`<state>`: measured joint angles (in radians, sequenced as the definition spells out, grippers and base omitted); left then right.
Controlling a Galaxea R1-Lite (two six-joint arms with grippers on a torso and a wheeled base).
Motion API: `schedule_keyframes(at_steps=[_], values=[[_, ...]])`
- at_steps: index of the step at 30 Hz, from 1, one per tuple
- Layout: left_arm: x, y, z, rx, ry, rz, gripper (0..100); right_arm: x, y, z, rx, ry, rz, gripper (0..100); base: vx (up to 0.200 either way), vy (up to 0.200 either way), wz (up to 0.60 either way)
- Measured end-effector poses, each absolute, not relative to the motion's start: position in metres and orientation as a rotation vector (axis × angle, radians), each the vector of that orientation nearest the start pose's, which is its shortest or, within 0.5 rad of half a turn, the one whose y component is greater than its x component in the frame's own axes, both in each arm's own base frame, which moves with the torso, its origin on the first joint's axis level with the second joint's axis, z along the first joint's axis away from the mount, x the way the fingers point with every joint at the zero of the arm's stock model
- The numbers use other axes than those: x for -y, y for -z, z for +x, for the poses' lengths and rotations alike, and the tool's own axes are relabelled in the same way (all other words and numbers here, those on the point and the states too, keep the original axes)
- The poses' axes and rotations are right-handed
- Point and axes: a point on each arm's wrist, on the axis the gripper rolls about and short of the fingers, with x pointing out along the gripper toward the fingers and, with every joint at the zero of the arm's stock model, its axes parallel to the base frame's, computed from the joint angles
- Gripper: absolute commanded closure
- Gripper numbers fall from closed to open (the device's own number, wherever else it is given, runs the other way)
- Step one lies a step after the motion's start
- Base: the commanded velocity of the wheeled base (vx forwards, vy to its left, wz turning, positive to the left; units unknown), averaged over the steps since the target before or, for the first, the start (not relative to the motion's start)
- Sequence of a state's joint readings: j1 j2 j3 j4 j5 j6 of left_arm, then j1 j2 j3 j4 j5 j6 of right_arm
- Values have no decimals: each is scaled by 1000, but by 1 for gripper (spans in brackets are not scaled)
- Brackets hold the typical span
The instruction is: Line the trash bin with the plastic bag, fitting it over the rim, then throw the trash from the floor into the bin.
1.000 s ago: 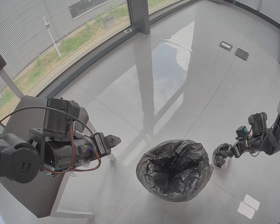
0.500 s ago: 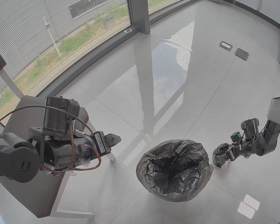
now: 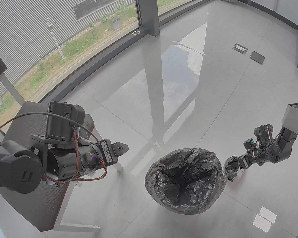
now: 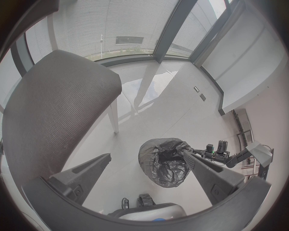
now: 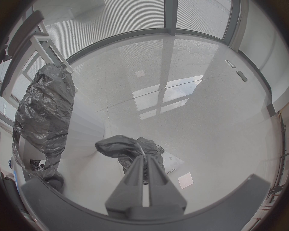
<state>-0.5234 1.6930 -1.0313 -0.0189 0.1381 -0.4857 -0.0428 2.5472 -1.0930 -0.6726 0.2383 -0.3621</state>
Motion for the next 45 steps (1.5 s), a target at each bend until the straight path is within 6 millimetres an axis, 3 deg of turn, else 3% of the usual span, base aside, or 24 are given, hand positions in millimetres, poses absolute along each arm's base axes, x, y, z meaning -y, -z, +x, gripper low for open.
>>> schedule_keyframes(at_steps=[11,29,45], values=[[148,-188,264,-684,207,-255,0,19,60,414,-709,-307,-237,100,0,0,0],[147,-190,262,-680,207,-262,0,17,20,406,-638,-305,-267,100,0,0,0],[146,-185,260,-696,203,-256,0,18,-19,384,-579,-305,-315,100,0,0,0]])
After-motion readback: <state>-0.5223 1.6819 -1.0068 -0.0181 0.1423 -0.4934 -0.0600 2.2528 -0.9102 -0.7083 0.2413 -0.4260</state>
